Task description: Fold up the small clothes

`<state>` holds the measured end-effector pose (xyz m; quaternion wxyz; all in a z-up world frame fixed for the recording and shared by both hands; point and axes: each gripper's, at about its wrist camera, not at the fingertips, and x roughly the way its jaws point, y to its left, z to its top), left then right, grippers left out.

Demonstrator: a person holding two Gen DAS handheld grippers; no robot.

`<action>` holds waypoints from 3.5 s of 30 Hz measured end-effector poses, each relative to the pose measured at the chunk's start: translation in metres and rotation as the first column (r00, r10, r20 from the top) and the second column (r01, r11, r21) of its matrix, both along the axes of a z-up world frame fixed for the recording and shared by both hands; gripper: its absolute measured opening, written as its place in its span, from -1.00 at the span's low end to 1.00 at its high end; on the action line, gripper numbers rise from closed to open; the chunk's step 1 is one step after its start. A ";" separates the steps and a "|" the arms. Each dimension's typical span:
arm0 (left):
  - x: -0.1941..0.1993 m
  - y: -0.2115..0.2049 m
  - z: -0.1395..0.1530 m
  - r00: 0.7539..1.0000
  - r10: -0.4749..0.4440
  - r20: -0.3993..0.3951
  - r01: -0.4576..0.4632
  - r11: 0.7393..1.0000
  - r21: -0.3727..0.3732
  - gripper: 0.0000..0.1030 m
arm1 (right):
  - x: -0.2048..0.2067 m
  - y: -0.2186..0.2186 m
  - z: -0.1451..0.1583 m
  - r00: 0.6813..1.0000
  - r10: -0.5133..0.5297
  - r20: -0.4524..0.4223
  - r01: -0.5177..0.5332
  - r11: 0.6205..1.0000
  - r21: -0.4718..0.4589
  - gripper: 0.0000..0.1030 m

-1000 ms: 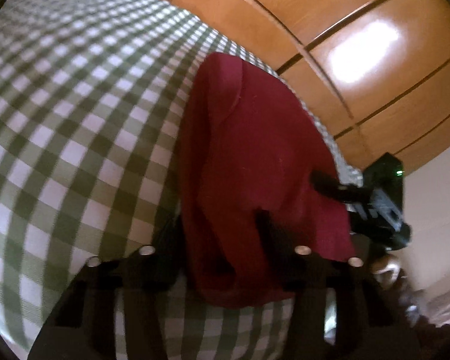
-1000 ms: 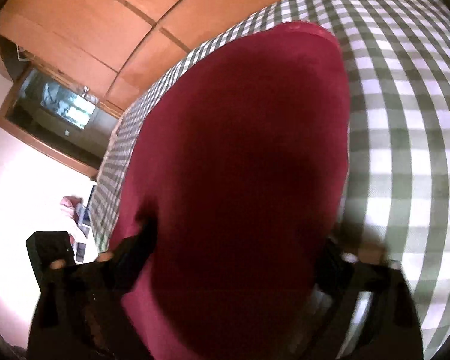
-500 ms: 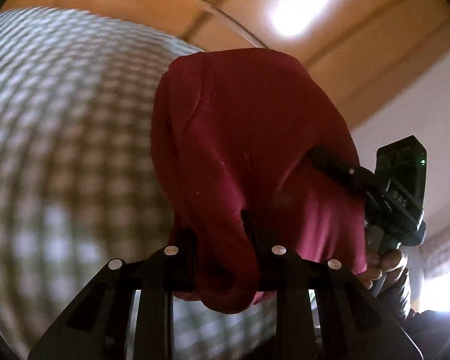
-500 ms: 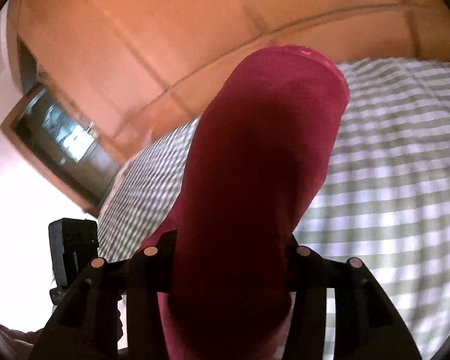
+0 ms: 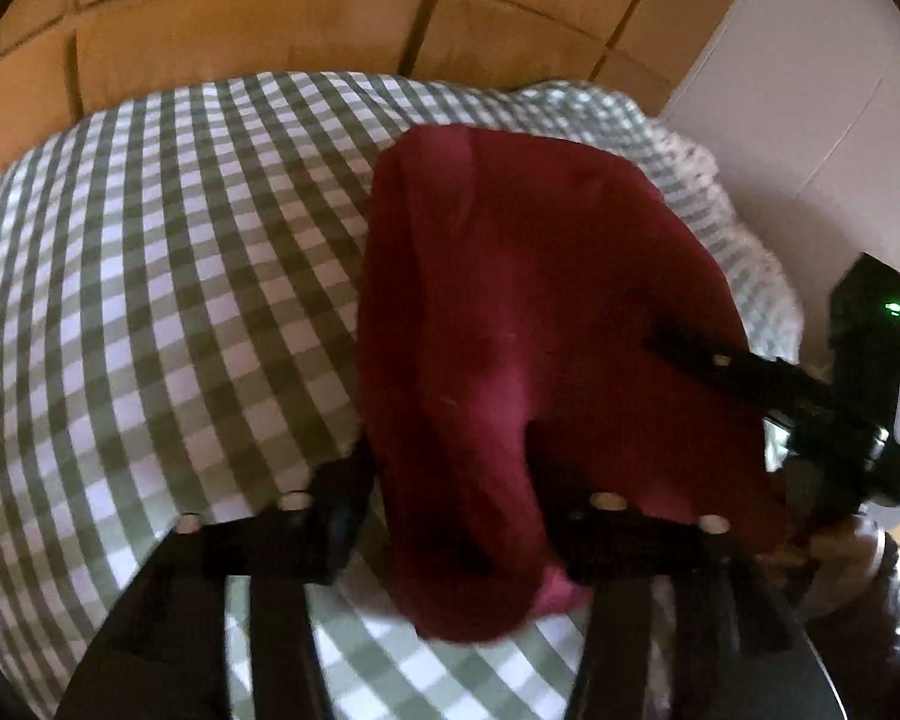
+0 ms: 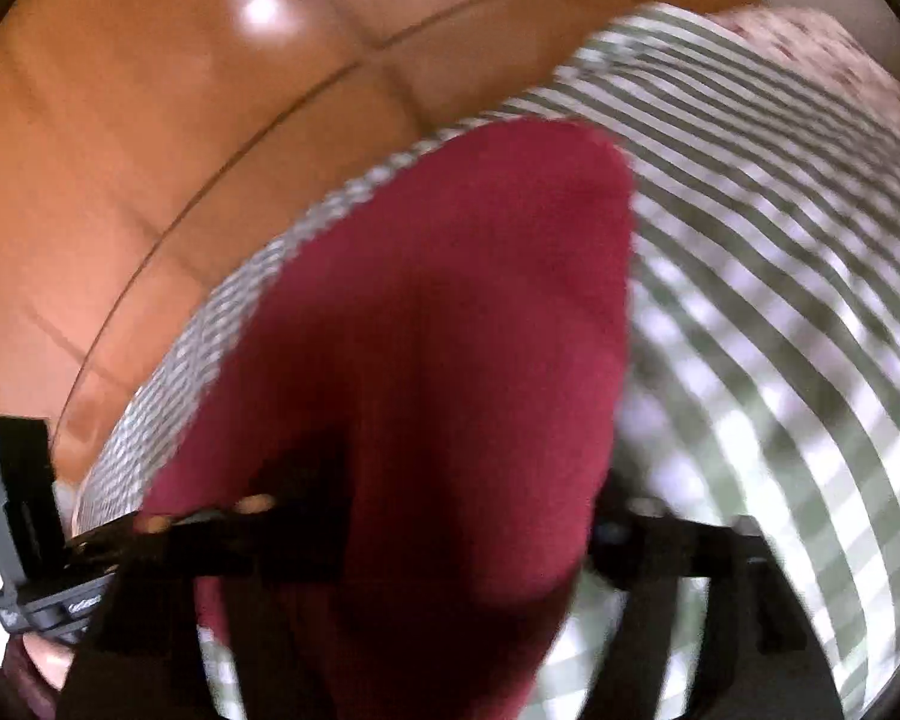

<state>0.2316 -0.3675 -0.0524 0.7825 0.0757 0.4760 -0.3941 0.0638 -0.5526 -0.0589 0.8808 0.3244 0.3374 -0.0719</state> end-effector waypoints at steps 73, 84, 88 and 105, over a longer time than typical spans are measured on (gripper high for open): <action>-0.125 0.138 0.070 0.840 0.386 0.381 -0.381 0.920 -0.094 0.92 | -0.077 0.154 0.055 0.974 -0.224 -0.037 0.185 0.881 -0.436 0.95; -0.129 0.134 0.074 0.835 0.373 0.404 -0.363 0.926 -0.105 0.92 | -0.078 0.155 0.056 0.973 -0.228 -0.026 0.195 0.881 -0.432 0.95; -0.129 0.133 0.075 0.832 0.379 0.406 -0.368 0.924 -0.107 0.92 | -0.077 0.154 0.056 0.973 -0.228 -0.027 0.194 0.882 -0.430 0.95; -0.131 0.131 0.080 0.828 0.373 0.417 -0.363 0.925 -0.107 0.92 | -0.076 0.154 0.056 0.975 -0.223 -0.025 0.191 0.886 -0.422 0.95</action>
